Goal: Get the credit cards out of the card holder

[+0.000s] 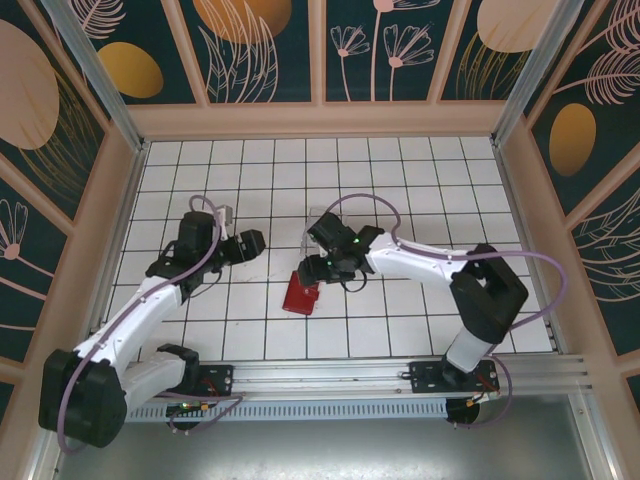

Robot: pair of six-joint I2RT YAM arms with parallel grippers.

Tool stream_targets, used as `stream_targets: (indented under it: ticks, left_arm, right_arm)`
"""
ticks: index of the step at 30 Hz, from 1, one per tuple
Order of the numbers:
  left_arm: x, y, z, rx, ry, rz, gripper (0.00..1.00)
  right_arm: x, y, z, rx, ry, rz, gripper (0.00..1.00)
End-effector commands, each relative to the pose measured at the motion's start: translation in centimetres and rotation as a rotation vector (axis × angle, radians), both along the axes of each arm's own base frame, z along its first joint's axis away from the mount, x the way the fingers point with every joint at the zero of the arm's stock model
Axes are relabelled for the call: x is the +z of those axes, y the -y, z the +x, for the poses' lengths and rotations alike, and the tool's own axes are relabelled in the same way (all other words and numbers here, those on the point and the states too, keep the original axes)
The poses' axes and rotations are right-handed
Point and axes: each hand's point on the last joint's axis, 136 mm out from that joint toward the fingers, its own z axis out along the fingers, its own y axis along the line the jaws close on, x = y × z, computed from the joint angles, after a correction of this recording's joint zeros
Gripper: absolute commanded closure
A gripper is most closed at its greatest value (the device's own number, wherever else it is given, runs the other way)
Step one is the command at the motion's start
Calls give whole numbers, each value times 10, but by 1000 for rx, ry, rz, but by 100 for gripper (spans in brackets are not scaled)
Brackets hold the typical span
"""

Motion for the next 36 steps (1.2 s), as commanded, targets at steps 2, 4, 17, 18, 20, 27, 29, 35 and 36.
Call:
stream_targets:
  ticks: [2,4,17,18,20,27,29,35,36]
  left_arm:
    - [-21,41,-20,-77,-121,-55,30]
    - [-31,61,-28,-122,-166,-65,34]
    - [-73,83,-53,-199,-310,-39,55]
    - [-74,84,-52,-204,-313,-35,55]
    - [-80,84,-52,-204,-329,-21,57]
    - [-100,81,-46,-221,-353,60,59]
    - [-102,80,-42,-218,-351,91,58]
    - [-103,84,-40,-237,-347,88,58]
    - [-102,85,-40,-244,-346,88,59]
  right_arm:
    - [2,6,-2,241,130,-12,32]
    - [1,7,-2,290,160,-7,32]
    - [2,3,-9,470,303,76,40]
    - [3,4,-10,488,319,78,40]
    - [4,4,-14,547,359,84,40]
    - [7,-1,-26,704,478,70,42]
    - [4,-2,-27,717,478,65,42]
    - [-5,-1,-33,748,471,40,44]
    - [-5,-2,-31,748,476,36,45]
